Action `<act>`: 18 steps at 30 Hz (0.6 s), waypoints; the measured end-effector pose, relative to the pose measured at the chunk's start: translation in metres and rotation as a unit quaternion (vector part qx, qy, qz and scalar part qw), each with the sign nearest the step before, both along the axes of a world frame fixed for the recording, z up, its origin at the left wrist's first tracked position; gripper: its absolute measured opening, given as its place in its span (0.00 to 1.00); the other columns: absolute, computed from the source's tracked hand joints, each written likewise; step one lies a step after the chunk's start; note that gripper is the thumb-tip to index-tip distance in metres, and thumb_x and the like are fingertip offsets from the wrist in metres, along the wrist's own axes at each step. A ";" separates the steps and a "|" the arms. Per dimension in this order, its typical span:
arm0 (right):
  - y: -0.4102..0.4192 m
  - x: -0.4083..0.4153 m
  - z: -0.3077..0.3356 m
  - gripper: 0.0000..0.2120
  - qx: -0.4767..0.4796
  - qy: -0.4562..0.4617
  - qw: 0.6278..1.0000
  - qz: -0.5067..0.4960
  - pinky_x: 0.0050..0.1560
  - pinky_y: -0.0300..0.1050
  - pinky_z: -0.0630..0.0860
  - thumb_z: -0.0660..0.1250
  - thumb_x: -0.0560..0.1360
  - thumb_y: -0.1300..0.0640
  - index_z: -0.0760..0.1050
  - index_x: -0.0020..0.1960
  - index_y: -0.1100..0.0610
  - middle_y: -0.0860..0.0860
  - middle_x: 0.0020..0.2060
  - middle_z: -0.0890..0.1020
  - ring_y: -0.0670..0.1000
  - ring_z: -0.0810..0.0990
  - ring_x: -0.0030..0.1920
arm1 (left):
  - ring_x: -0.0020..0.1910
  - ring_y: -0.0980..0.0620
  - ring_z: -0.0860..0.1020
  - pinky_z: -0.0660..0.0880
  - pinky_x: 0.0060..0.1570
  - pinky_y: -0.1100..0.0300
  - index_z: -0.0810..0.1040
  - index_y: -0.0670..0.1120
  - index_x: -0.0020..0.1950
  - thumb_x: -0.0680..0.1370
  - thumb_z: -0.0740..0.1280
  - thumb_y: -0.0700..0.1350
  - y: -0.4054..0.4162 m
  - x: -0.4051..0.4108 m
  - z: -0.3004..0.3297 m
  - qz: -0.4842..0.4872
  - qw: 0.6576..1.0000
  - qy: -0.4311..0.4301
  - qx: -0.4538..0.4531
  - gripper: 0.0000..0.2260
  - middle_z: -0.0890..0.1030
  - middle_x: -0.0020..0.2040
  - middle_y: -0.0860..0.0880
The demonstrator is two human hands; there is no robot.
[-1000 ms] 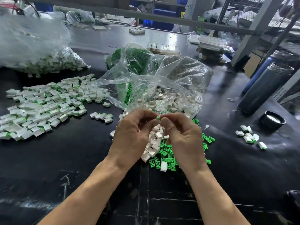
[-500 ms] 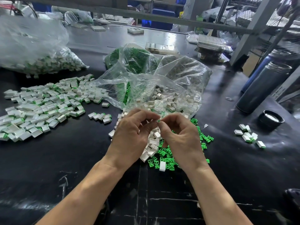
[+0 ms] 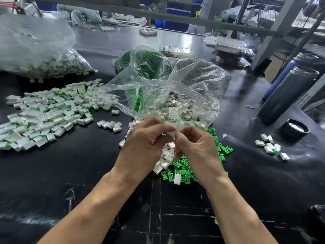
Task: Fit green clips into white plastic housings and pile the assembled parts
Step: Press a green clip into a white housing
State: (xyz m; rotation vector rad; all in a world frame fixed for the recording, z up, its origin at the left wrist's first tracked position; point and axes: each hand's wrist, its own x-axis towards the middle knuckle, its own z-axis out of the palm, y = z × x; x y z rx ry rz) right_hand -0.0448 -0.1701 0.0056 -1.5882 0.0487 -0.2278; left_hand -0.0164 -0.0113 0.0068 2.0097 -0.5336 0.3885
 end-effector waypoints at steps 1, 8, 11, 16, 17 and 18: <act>-0.002 0.001 0.001 0.08 0.022 0.001 1.000 -0.011 0.30 0.45 0.79 0.69 0.79 0.67 0.78 0.41 0.60 0.51 0.28 0.79 0.50 0.77 0.27 | 0.52 0.63 0.80 0.75 0.53 0.73 0.86 0.52 0.56 0.76 0.75 0.41 0.003 0.002 0.001 0.008 1.000 -0.006 0.000 0.10 0.81 0.50 0.61; -0.011 0.001 0.001 0.02 0.040 -0.046 0.998 -0.008 0.33 0.42 0.80 0.74 0.78 0.61 0.82 0.47 0.56 0.50 0.35 0.83 0.48 0.81 0.34 | 0.52 0.63 0.80 0.74 0.53 0.75 0.86 0.50 0.59 0.77 0.74 0.40 0.000 0.002 0.001 0.007 1.000 -0.012 -0.004 0.12 0.82 0.50 0.60; -0.006 0.000 -0.001 0.03 0.022 -0.058 0.998 0.017 0.37 0.41 0.80 0.76 0.75 0.60 0.83 0.48 0.55 0.50 0.38 0.85 0.48 0.82 0.37 | 0.52 0.63 0.80 0.74 0.53 0.74 0.86 0.50 0.60 0.78 0.73 0.39 -0.002 0.003 -0.001 0.004 1.000 -0.004 -0.019 0.13 0.82 0.49 0.60; -0.003 -0.002 0.001 0.04 0.005 -0.058 0.998 0.027 0.41 0.44 0.82 0.76 0.76 0.62 0.83 0.48 0.56 0.52 0.41 0.85 0.51 0.83 0.40 | 0.52 0.63 0.81 0.75 0.53 0.72 0.86 0.48 0.60 0.78 0.73 0.39 0.000 0.006 -0.002 -0.010 0.999 0.000 -0.033 0.12 0.82 0.50 0.60; -0.003 -0.002 0.001 0.04 0.004 -0.058 0.998 0.025 0.41 0.44 0.82 0.76 0.76 0.62 0.83 0.48 0.56 0.52 0.41 0.85 0.51 0.83 0.40 | 0.52 0.62 0.81 0.76 0.53 0.70 0.86 0.48 0.60 0.78 0.74 0.39 0.000 0.006 -0.002 -0.012 0.999 0.001 -0.035 0.12 0.82 0.50 0.60; -0.002 -0.003 0.002 0.04 0.004 -0.058 0.998 0.025 0.42 0.44 0.83 0.76 0.76 0.63 0.83 0.48 0.56 0.52 0.41 0.85 0.51 0.83 0.40 | 0.52 0.61 0.82 0.76 0.53 0.70 0.86 0.48 0.60 0.78 0.73 0.39 0.000 0.007 -0.002 -0.014 0.999 0.002 -0.037 0.12 0.82 0.50 0.59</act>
